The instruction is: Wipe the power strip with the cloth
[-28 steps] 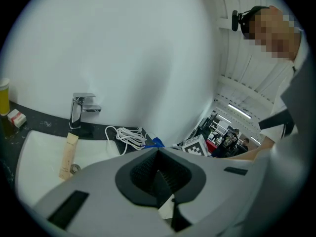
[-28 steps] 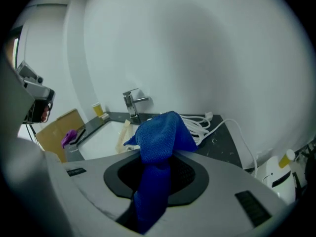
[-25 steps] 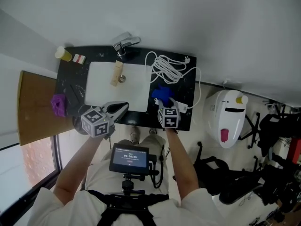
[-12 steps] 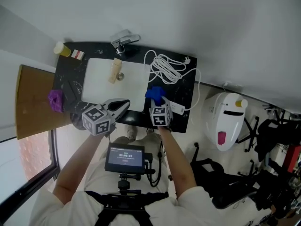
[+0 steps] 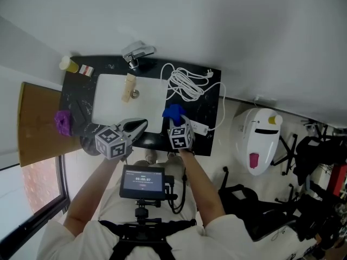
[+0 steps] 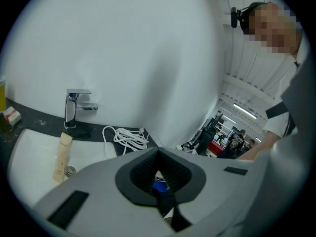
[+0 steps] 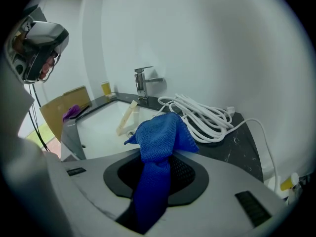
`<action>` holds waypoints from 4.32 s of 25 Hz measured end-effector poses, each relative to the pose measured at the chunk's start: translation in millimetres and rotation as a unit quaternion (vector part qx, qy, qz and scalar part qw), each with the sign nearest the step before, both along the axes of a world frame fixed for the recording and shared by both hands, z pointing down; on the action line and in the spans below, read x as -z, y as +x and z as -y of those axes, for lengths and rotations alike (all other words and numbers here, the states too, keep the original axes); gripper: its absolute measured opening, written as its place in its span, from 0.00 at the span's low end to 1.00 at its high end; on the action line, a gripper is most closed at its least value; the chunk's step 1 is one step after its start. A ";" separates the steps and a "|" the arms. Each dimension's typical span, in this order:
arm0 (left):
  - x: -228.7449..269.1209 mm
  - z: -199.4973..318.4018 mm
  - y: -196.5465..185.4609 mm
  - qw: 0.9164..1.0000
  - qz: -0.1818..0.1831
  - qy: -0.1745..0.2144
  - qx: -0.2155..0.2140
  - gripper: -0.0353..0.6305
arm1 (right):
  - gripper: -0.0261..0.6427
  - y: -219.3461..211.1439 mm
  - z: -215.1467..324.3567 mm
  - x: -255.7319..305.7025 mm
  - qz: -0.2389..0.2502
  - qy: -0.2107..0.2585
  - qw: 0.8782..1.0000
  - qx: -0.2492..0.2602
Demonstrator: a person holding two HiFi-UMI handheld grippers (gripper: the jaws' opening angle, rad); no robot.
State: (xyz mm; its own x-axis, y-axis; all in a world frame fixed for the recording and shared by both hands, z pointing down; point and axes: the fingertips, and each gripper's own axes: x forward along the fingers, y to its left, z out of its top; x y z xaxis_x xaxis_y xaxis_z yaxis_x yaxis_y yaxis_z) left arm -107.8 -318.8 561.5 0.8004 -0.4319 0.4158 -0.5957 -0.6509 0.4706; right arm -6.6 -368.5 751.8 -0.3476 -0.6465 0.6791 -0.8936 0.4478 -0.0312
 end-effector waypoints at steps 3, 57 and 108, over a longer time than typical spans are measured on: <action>2.1 4.6 2.5 1.000 0.001 0.003 0.000 0.06 | 0.18 2.0 0.2 0.5 0.005 -0.007 1.000 -0.004; -1.3 -6.6 50.7 1.000 0.006 -0.003 -0.014 0.06 | 0.18 150.6 -30.2 -1.7 0.022 -0.005 0.990 -0.137; 2.0 -24.9 52.7 1.000 0.000 0.002 -0.013 0.06 | 0.19 282.7 -90.0 12.8 -0.004 0.021 0.966 -0.259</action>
